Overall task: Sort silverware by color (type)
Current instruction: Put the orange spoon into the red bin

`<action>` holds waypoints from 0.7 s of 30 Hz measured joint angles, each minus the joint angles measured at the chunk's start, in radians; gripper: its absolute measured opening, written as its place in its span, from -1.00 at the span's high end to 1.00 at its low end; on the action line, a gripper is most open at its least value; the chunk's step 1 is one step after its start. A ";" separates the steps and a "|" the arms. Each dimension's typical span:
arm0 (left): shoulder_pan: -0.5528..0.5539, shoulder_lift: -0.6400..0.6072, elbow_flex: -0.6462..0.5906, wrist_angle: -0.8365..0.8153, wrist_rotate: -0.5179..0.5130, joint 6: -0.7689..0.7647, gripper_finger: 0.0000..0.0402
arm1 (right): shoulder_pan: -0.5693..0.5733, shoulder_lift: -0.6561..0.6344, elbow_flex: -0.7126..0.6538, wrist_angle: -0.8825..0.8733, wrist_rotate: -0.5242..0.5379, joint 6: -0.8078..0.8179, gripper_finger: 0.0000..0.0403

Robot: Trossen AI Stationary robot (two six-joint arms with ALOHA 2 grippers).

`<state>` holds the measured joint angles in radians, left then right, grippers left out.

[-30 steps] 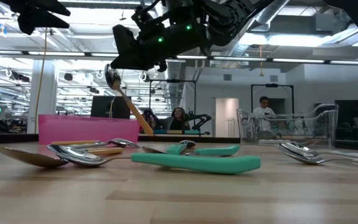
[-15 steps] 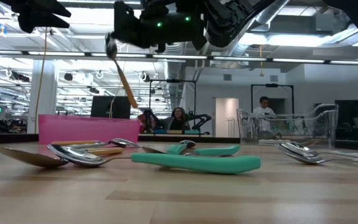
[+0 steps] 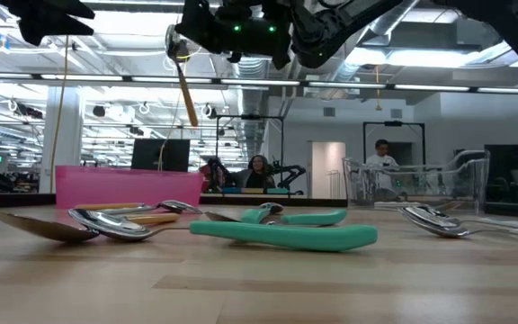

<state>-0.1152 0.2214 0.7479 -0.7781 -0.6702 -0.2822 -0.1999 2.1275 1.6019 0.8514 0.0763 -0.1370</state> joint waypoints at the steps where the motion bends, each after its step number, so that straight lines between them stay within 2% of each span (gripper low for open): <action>1: 0.000 -0.015 0.000 -0.001 0.000 0.000 -0.02 | -0.006 0.025 0.019 0.024 -0.001 0.000 0.93; 3: 0.000 -0.046 0.000 -0.001 -0.003 -0.001 -0.02 | -0.019 0.058 0.039 0.025 -0.006 0.033 0.93; 11: 0.000 -0.146 0.000 -0.003 -0.049 -0.017 -0.02 | -0.039 0.284 0.313 -0.031 -0.052 0.145 0.93; 15: 0.000 -0.166 0.000 -0.021 -0.046 -0.019 -0.02 | -0.040 0.339 0.405 -0.153 -0.052 0.182 0.93; 21: 0.000 -0.169 0.000 -0.031 -0.045 -0.021 -0.02 | -0.041 0.351 0.441 -0.302 -0.013 0.240 0.90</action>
<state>-0.1154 0.0528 0.7479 -0.8089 -0.7155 -0.3031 -0.2405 2.4789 2.0427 0.5490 0.0631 0.1026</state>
